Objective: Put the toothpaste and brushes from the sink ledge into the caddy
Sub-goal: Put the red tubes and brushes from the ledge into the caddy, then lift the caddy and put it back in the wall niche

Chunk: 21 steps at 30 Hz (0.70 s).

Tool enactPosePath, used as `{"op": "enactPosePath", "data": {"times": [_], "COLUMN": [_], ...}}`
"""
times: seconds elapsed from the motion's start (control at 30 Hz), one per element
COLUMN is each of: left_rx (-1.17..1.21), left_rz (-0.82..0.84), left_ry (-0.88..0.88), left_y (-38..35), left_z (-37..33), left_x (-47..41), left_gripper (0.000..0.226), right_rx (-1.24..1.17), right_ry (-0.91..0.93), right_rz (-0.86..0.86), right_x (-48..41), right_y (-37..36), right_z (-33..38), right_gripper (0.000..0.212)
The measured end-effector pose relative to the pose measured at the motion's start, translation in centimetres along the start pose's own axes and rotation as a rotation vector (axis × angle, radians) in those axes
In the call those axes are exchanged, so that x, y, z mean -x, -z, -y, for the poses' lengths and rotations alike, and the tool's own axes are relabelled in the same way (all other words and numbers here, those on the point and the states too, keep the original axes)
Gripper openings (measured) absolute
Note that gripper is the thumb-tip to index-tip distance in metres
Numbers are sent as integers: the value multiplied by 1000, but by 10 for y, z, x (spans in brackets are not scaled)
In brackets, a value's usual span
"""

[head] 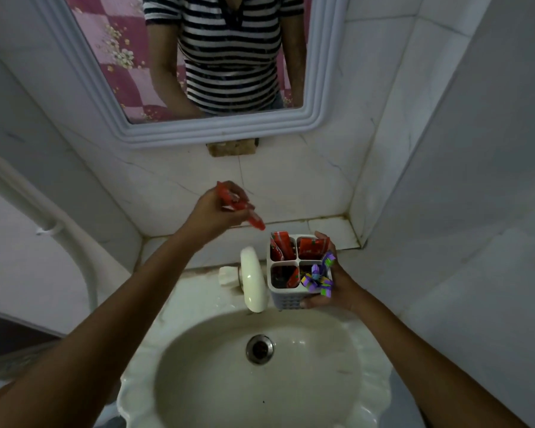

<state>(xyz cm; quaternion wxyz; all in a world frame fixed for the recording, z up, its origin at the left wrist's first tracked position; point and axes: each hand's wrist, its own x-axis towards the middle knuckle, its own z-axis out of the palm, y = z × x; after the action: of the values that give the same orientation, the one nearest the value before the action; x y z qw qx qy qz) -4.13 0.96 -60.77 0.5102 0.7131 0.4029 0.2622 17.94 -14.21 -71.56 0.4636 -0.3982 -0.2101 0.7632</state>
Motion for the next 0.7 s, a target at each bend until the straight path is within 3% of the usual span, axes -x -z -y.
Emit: {"op": "enactPosePath", "data": {"times": [0.1,0.23,0.37,0.6,0.7], "left_rx": [-182,-549,-807,-784,-730], "left_rz": [78,213,254,184,104], "left_ry": [-46,-70,-72,4,30], "left_y": [-18,-46,-64,-52,-38], "left_z": [-36,-50,-43,-42,-44], "left_x": [12,23,28,30,31], "left_gripper": [21,23,26,31,36], "right_rx": [-49,27,2,-5,232], "right_ry": [39,-26,12,133,150], "right_rz": [-12,-56,-52,-78,-94], "right_x": [0,-12,-19,-21,-6], "right_y": [4,12,24,31,28], "right_z": [-2,-5,-9,-9,-6], "right_gripper": [44,67,69,64,61]}}
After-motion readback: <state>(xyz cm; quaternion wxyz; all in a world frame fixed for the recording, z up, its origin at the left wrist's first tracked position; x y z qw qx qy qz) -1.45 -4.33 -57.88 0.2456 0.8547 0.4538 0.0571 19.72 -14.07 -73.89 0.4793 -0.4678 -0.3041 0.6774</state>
